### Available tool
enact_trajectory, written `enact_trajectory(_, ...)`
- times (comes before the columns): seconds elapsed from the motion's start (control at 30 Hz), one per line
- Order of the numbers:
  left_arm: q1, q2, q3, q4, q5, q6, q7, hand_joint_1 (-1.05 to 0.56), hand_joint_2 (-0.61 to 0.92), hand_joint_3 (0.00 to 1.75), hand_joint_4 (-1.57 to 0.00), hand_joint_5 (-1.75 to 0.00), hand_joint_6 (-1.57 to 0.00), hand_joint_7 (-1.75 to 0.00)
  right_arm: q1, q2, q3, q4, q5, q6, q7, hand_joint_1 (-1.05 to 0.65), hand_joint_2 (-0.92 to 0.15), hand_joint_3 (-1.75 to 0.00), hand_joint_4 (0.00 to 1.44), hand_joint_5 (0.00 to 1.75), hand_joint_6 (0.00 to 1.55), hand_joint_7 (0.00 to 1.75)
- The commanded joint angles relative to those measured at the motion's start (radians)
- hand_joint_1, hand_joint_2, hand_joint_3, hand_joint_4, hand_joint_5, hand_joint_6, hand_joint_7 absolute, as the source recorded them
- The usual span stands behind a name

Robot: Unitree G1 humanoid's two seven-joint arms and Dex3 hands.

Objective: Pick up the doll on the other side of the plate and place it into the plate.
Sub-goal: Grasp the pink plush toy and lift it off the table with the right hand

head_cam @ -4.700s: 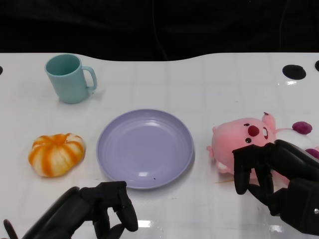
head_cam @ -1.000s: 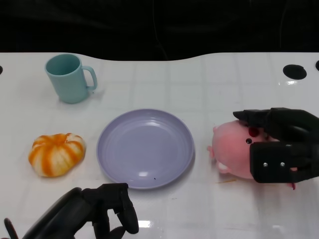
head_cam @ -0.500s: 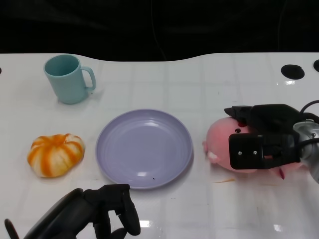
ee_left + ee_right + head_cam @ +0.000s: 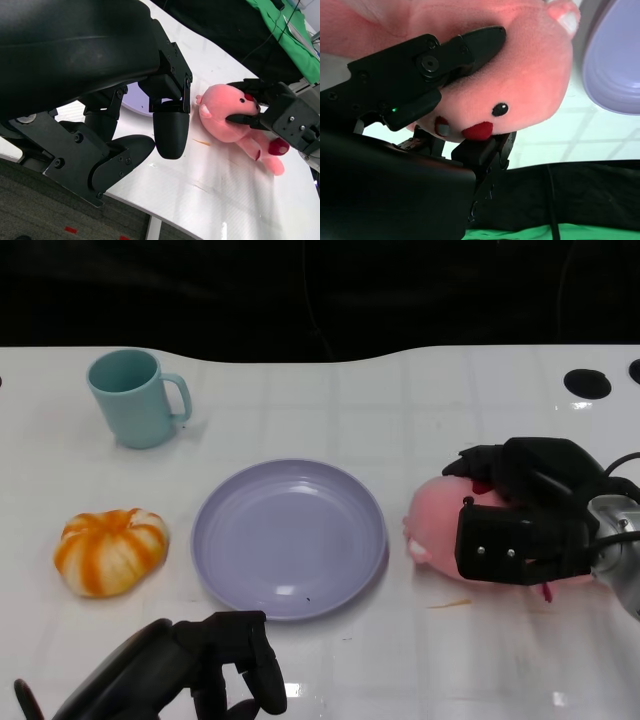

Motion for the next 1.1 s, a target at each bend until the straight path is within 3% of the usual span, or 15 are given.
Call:
enact_trajectory(0.03, -0.010, 0.011, 0.007, 0.008, 0.002, -0.004, -0.007, -0.15, 0.56, 1.13, -0.66, -1.75, -0.64, -1.44, 0.020, -0.015, 0.015, 0.006, -0.021, -0.021, -0.032, -0.26, -0.81, -0.40, 0.76, 1.52, 0.90, 1.07)
enact_trajectory(0.1, -0.014, 0.011, 0.007, 0.018, 0.003, -0.010, -0.005, -0.15, 0.56, 1.13, -0.67, -1.75, -0.64, -1.44, 0.016, -0.014, 0.018, 0.012, -0.025, -0.024, -0.044, -0.27, -0.84, -0.36, 0.77, 1.47, 0.88, 1.02)
enact_trajectory(0.23, -0.018, 0.011, 0.008, 0.029, 0.001, -0.018, -0.004, -0.15, 0.56, 1.12, -0.67, -1.75, -0.64, -1.44, 0.009, -0.010, 0.013, 0.022, -0.024, -0.043, -0.094, -0.26, -0.88, -0.24, 0.81, 1.72, 0.88, 1.06)
enact_trajectory(0.37, -0.016, 0.011, 0.011, 0.042, -0.002, -0.026, -0.003, -0.15, 0.56, 1.13, -0.66, -1.74, -0.64, -1.45, 0.008, -0.009, 0.006, 0.023, -0.027, -0.070, -0.161, -0.23, -0.84, -0.28, 0.90, 1.74, 0.69, 1.62)
enact_trajectory(0.4, -0.014, 0.010, 0.012, 0.042, -0.003, -0.026, -0.004, -0.15, 0.56, 1.13, -0.66, -1.74, -0.64, -1.45, 0.010, -0.012, 0.003, 0.020, -0.026, -0.088, -0.188, -0.22, -0.81, -0.32, 0.92, 1.75, 0.67, 1.69)
enact_trajectory(0.5, -0.011, 0.013, 0.016, 0.040, 0.000, -0.033, -0.003, -0.16, 0.56, 1.12, -0.66, -1.75, -0.63, -1.46, 0.017, -0.014, -0.013, 0.011, -0.014, -0.116, -0.234, -0.19, -0.54, -0.86, 0.95, 1.75, 0.70, 1.74)
enact_trajectory(0.53, -0.010, 0.014, 0.017, 0.039, 0.001, -0.033, -0.003, -0.16, 0.57, 1.12, -0.66, -1.75, -0.64, -1.46, 0.017, -0.013, -0.018, 0.009, -0.010, -0.118, -0.244, -0.19, -0.51, -0.94, 0.95, 1.75, 0.70, 1.74)
enact_trajectory(0.77, -0.003, 0.008, 0.017, 0.032, 0.002, -0.025, -0.003, -0.17, 0.56, 1.12, -0.67, -1.75, -0.64, -1.45, 0.027, -0.008, -0.041, 0.002, -0.004, -0.155, -0.303, -0.17, -0.43, -1.16, 0.94, 1.75, 0.71, 1.75)
enact_trajectory(1.1, 0.000, 0.002, -0.005, 0.003, 0.014, -0.008, -0.001, -0.15, 0.55, 1.15, -0.66, -1.74, -0.65, -1.44, 0.037, 0.021, -0.108, -0.075, 0.073, -0.229, -0.301, -0.12, -0.31, -1.41, 0.98, 1.75, 0.76, 1.75)
